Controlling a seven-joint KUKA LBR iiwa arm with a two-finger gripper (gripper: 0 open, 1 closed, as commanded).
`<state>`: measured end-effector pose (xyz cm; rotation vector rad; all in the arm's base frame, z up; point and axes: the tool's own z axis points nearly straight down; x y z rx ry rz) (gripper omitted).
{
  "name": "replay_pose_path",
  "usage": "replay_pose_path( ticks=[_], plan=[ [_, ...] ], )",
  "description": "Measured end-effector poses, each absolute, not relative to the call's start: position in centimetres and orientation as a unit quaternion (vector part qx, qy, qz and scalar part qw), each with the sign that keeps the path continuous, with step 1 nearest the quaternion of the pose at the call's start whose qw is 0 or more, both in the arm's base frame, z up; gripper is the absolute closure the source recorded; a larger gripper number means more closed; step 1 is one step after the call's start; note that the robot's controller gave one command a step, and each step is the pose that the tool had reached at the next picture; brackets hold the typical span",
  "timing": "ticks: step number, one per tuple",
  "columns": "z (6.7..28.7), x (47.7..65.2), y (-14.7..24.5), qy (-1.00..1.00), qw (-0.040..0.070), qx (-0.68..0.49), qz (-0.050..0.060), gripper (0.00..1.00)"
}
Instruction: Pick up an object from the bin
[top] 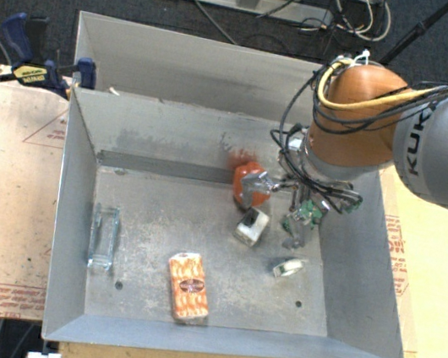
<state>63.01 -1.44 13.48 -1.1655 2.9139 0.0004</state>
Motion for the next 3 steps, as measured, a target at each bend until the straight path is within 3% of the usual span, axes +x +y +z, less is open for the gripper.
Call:
replay_pose_path(
  ticks=[1, 2, 3],
  plan=[
    [7.0, 63.0, -2.0, 0.912, 0.002, -0.410, 0.001, 0.00],
    [7.0, 64.2, -2.0, 0.859, 0.002, -0.512, 0.000, 1.00],
    [7.0, 64.2, -2.0, 0.859, 0.002, -0.512, 0.000, 1.00]
  ],
)
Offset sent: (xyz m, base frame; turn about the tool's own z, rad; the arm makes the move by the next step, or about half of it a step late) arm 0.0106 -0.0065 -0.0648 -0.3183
